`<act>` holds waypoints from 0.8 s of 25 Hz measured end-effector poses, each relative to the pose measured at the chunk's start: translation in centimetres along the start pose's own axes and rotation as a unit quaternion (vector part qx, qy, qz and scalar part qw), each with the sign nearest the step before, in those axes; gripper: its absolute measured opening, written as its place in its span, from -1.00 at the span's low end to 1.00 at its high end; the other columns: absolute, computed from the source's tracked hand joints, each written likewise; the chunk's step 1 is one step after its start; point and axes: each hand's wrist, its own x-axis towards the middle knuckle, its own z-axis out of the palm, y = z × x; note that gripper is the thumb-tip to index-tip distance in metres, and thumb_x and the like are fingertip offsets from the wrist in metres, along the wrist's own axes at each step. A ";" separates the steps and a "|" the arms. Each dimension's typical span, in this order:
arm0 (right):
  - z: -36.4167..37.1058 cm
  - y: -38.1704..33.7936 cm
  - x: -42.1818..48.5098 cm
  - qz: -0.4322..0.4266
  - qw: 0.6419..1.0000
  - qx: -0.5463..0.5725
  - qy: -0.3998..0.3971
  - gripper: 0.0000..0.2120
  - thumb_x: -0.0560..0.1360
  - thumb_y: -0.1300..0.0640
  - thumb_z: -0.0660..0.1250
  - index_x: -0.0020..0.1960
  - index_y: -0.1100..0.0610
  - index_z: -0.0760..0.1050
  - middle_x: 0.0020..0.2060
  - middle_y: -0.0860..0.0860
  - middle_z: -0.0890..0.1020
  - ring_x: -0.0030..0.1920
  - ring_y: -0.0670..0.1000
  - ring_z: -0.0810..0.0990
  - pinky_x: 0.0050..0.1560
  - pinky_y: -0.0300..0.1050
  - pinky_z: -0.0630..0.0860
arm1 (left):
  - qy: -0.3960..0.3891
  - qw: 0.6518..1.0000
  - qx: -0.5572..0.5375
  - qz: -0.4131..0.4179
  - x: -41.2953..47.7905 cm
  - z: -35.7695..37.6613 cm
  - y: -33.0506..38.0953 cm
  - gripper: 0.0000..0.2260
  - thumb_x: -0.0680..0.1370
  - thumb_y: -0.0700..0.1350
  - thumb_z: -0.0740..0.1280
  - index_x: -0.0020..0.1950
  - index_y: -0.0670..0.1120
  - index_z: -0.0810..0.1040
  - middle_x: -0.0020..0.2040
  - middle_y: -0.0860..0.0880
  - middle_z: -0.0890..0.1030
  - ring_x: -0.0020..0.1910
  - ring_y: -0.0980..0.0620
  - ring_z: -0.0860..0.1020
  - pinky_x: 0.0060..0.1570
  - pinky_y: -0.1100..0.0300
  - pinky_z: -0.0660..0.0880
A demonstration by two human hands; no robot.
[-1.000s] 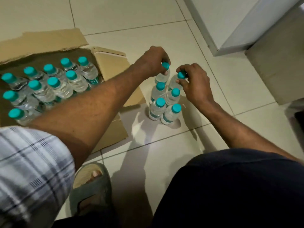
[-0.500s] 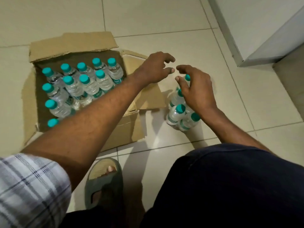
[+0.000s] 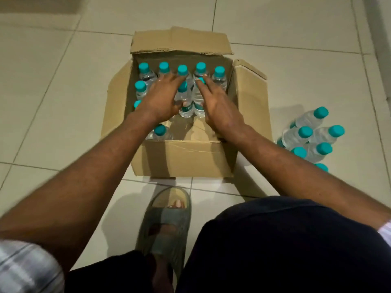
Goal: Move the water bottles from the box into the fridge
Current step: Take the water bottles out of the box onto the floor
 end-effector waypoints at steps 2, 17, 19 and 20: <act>0.1 -0.1 0.8 0.004 1.000 0.004 0.018 -0.34 0.55 0.21 0.40 0.57 0.12 0.21 0.53 0.16 0.27 0.50 0.15 0.31 0.44 0.09 0.42 | 0.048 0.999 0.004 0.009 -0.2 0.3 0.3 -0.46 0.51 -0.13 0.43 0.47 0.00 0.37 0.41 -0.06 0.42 0.36 -0.08 0.42 0.35 -0.06 0.40; -14.9 -2.1 -14.5 0.107 0.914 0.280 0.274 -0.72 0.58 0.13 0.40 0.24 0.22 0.51 0.10 0.04 0.45 0.15 0.00 0.50 0.09 -0.04 0.59 | 0.005 0.939 -0.154 0.306 -2.1 -13.3 13.9 -0.61 0.46 0.11 0.45 0.19 -0.06 0.58 0.09 0.02 0.57 0.01 0.11 0.55 -0.02 0.35 0.51; -17.5 -1.5 -18.7 0.125 0.913 0.283 0.265 -0.71 0.57 0.14 0.41 0.25 0.21 0.51 0.12 0.03 0.45 0.18 -0.01 0.50 0.07 -0.15 0.59 | -0.029 0.912 -0.171 0.371 -2.9 -13.6 17.3 -0.62 0.45 0.15 0.44 0.16 -0.03 0.60 0.04 0.06 0.57 -0.04 0.14 0.56 -0.06 0.34 0.54; -18.2 -1.0 -20.7 0.136 0.915 0.283 0.255 -0.70 0.56 0.15 0.42 0.25 0.20 0.52 0.13 0.01 0.46 0.19 -0.02 0.51 0.06 -0.19 0.58 | -0.053 0.900 -0.182 0.392 -3.3 -13.1 18.8 -0.64 0.44 0.14 0.46 0.14 -0.02 0.62 0.00 0.09 0.58 -0.08 0.14 0.58 -0.10 0.31 0.55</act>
